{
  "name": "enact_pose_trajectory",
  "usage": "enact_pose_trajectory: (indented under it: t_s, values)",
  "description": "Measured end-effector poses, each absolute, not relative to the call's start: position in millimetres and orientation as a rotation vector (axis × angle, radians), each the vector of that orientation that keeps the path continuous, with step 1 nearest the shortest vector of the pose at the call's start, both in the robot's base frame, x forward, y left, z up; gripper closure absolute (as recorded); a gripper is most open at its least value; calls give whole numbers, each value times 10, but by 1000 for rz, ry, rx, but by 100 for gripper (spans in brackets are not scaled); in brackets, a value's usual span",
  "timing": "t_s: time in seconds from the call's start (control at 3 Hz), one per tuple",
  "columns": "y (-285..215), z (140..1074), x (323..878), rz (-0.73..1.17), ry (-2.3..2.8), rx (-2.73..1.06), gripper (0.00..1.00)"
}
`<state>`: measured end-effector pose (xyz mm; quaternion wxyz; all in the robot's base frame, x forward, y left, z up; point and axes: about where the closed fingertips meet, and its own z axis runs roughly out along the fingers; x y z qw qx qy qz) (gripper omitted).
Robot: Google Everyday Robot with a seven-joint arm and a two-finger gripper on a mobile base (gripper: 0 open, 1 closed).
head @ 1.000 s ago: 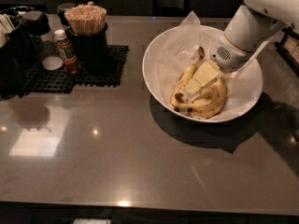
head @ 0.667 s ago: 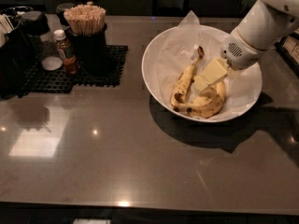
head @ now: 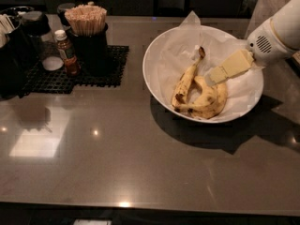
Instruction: Pick banana from white bowl
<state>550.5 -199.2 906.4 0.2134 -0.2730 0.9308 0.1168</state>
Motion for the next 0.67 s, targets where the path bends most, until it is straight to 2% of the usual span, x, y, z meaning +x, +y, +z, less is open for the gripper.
enact_pose_trajectory:
  t_s: [0.33,0.67]
  values:
    - [-2041,9115,5402,417,2505,-810,0]
    - [-2046,9173,5241,622,2367,-932,0]
